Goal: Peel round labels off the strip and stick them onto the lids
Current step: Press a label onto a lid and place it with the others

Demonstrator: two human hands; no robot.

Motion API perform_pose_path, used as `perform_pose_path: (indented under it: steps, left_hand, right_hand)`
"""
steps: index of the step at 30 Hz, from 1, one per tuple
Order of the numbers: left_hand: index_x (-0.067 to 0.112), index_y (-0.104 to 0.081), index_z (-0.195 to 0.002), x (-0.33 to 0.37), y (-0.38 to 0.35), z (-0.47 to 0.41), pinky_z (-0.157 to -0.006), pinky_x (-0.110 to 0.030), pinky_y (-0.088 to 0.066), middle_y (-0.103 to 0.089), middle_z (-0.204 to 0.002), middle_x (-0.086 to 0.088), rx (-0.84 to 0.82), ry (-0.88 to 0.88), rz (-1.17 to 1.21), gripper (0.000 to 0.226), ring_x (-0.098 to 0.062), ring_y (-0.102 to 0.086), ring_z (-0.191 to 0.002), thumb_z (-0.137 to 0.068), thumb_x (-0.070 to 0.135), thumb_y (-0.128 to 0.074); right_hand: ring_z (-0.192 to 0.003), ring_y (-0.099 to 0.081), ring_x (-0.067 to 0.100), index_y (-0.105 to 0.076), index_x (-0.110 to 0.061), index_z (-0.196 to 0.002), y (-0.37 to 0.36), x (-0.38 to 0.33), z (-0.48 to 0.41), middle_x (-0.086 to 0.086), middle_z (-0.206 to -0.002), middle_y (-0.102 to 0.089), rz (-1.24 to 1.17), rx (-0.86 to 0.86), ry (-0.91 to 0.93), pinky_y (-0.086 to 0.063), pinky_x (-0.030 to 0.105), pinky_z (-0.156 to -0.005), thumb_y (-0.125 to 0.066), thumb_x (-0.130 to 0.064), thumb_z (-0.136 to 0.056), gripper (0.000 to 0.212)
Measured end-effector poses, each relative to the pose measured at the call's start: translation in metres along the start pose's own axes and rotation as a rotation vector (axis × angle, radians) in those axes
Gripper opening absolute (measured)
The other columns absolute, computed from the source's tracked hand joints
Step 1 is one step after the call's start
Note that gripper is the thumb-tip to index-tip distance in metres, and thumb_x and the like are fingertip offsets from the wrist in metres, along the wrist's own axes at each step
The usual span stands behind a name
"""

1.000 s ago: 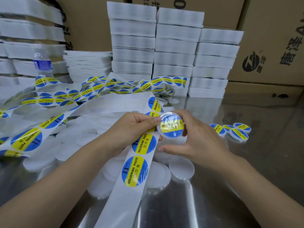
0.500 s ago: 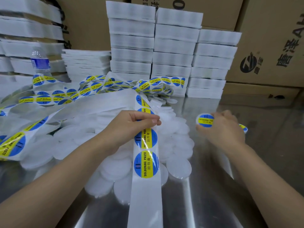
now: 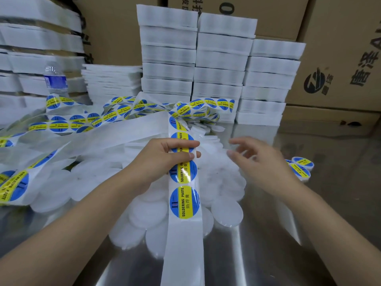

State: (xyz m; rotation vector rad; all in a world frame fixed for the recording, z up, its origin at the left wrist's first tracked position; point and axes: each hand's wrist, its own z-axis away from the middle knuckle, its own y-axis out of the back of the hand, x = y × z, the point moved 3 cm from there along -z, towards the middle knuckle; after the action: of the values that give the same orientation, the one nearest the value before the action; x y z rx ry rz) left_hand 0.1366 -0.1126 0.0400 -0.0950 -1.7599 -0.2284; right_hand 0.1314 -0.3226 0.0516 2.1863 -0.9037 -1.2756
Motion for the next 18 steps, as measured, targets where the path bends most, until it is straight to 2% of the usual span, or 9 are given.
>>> perform_pose_path:
  steps: [2, 4, 6, 8, 12, 15, 18]
  left_hand:
    - [0.032, -0.073, -0.091, -0.001, 0.001, -0.001, -0.056, -0.016, -0.053, -0.076, -0.085, 0.009, 0.003, 0.014, -0.022, 0.025, -0.005, -0.070, -0.068, -0.085, 0.009, -0.067]
    - [0.034, -0.073, -0.093, -0.001, 0.001, -0.001, -0.056, -0.017, -0.054, -0.076, -0.081, 0.008, 0.008, 0.022, -0.020, 0.026, -0.006, -0.070, -0.065, -0.084, 0.010, -0.067]
    - [0.035, -0.072, -0.098, -0.001, 0.001, -0.002, -0.051, -0.017, -0.051, -0.076, -0.080, 0.005, 0.006, 0.028, -0.002, 0.028, -0.008, -0.069, -0.062, -0.084, 0.011, -0.067]
    - [0.034, -0.070, -0.104, -0.001, 0.001, -0.002, -0.048, -0.017, -0.049, -0.074, -0.074, 0.002, 0.004, 0.036, 0.036, 0.031, -0.009, -0.068, -0.059, -0.084, 0.010, -0.067]
    - [0.037, -0.061, -0.116, 0.000, 0.000, -0.001, -0.045, -0.017, -0.047, -0.072, -0.070, 0.007, -0.020, 0.049, 0.012, 0.043, -0.009, -0.066, -0.055, -0.086, 0.008, -0.065]
    - [0.035, -0.057, -0.123, -0.002, 0.000, -0.001, -0.046, -0.018, -0.048, -0.073, -0.074, 0.006, -0.030, 0.070, 0.000, 0.047, -0.011, -0.068, -0.058, -0.086, 0.007, -0.065]
    - [0.030, -0.056, -0.126, -0.003, -0.001, -0.002, -0.042, -0.014, -0.043, -0.071, -0.067, 0.009, -0.037, 0.083, -0.039, 0.046, -0.005, -0.061, -0.049, -0.086, 0.008, -0.065]
  right_hand:
    - [-0.069, -0.054, 0.004, -0.068, -0.042, -0.090, -0.009, -0.024, 0.012, -0.013, -0.078, -0.063, -0.302, -0.115, 0.112, -0.041, 0.012, -0.066, -0.069, -0.033, -0.080, 0.013]
    - [-0.076, -0.056, 0.005, -0.069, -0.044, -0.088, -0.016, -0.037, 0.023, -0.009, -0.085, -0.063, -0.337, -0.218, 0.232, -0.042, 0.013, -0.073, -0.071, -0.039, -0.073, 0.016]
    - [-0.081, -0.055, 0.009, -0.071, -0.041, -0.093, -0.022, -0.041, 0.031, -0.008, -0.090, -0.060, -0.298, -0.272, 0.305, -0.043, 0.016, -0.077, -0.077, -0.033, -0.072, 0.024]
    - [-0.082, -0.054, 0.009, -0.070, -0.038, -0.098, -0.027, -0.039, 0.032, -0.010, -0.091, -0.058, -0.210, -0.270, 0.359, -0.044, 0.020, -0.078, -0.079, -0.023, -0.073, 0.031]
    - [-0.078, -0.054, 0.007, -0.071, -0.031, -0.104, -0.028, -0.037, 0.031, -0.014, -0.090, -0.059, -0.092, -0.201, 0.423, -0.046, 0.024, -0.076, -0.078, -0.022, -0.076, 0.030]
    - [-0.074, -0.055, 0.007, -0.072, -0.026, -0.102, -0.028, -0.038, 0.032, -0.012, -0.087, -0.060, -0.068, -0.154, 0.471, -0.048, 0.029, -0.073, -0.076, -0.022, -0.077, 0.026]
    - [-0.069, -0.055, 0.008, -0.075, -0.021, -0.094, -0.028, -0.040, 0.033, -0.007, -0.081, -0.061, -0.047, -0.074, 0.523, -0.048, 0.031, -0.067, -0.073, -0.023, -0.077, 0.018]
